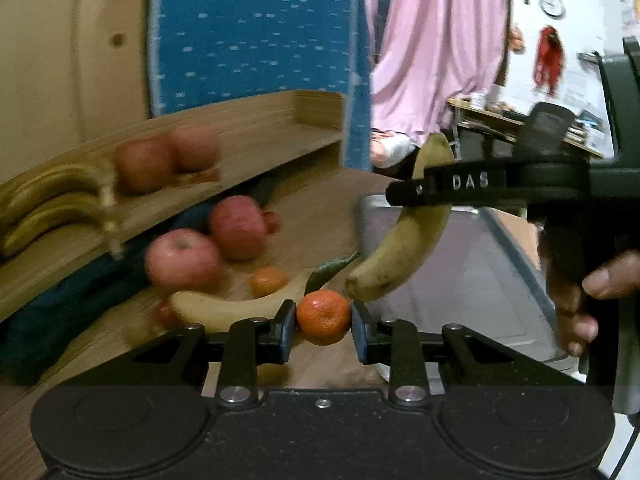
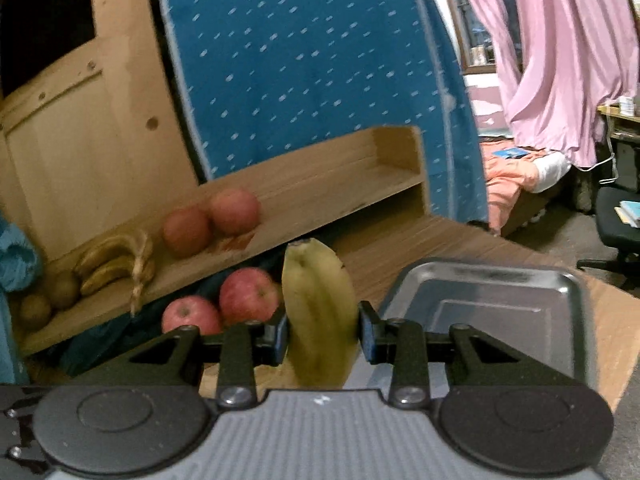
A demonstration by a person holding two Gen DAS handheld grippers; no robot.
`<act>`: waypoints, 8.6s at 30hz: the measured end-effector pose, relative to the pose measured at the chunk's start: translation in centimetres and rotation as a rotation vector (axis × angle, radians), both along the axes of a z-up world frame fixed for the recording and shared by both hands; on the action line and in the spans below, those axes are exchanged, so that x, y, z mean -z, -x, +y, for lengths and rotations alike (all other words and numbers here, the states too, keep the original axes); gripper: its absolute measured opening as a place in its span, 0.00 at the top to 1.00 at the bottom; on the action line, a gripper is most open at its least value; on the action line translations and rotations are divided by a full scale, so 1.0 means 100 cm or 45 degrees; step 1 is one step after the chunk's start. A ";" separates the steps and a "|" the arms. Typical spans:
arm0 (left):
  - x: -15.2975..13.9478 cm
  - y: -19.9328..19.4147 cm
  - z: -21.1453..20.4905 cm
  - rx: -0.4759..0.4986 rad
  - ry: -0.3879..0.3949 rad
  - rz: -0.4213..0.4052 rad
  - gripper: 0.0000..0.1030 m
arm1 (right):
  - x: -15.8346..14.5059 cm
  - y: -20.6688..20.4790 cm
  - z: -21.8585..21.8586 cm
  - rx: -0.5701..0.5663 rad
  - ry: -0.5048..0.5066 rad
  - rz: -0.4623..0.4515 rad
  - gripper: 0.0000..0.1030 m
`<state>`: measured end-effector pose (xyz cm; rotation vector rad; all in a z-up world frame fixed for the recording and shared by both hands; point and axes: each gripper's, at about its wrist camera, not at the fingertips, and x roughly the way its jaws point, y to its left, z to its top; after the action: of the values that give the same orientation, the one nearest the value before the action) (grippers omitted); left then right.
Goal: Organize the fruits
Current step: 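Carry mandarin and banana onto the metal tray and open both grippers, then withdraw both grippers from the tray back toward the fruit pile, then grasp the brown kiwi with the left gripper, then carry the kiwi onto the tray and open the left gripper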
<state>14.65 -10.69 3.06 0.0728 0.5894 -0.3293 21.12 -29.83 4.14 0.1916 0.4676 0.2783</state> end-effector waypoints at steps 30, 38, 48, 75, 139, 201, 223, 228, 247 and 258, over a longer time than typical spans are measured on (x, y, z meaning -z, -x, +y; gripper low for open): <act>0.040 -0.040 -0.071 0.199 -0.045 0.172 0.69 | 0.034 -0.065 -0.050 0.066 0.039 0.194 0.61; 0.039 -0.040 -0.071 0.202 -0.047 0.169 0.66 | 0.046 -0.073 -0.050 0.092 0.052 0.230 0.54; 0.026 -0.026 -0.062 0.189 -0.016 0.113 0.40 | 0.034 -0.057 -0.045 0.096 0.068 0.165 0.26; -0.007 0.050 0.035 -0.052 0.082 -0.049 0.03 | -0.003 0.088 0.000 0.172 0.189 -0.035 0.00; 0.025 -0.048 0.114 -0.528 -0.058 0.094 0.01 | 0.046 0.049 0.117 -0.279 0.268 0.072 0.03; 0.012 -0.014 0.010 0.001 0.072 0.045 0.73 | 0.022 0.068 0.012 0.080 0.166 -0.041 0.69; 0.032 -0.005 -0.066 0.287 0.028 0.080 0.73 | 0.054 0.059 -0.045 0.295 0.097 0.038 0.68; 0.036 -0.009 -0.069 0.298 0.021 0.095 0.73 | 0.056 0.060 -0.043 0.305 0.103 0.041 0.68; 0.039 -0.012 -0.069 0.309 0.019 0.099 0.72 | 0.058 0.058 -0.042 0.318 0.118 0.059 0.68; 0.039 -0.013 -0.069 0.309 0.020 0.098 0.72 | 0.059 0.059 -0.044 0.322 0.115 0.058 0.67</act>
<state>15.91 -17.64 -0.85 0.1178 0.6557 -0.5744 15.25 -34.24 -1.73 0.1672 0.4943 0.0055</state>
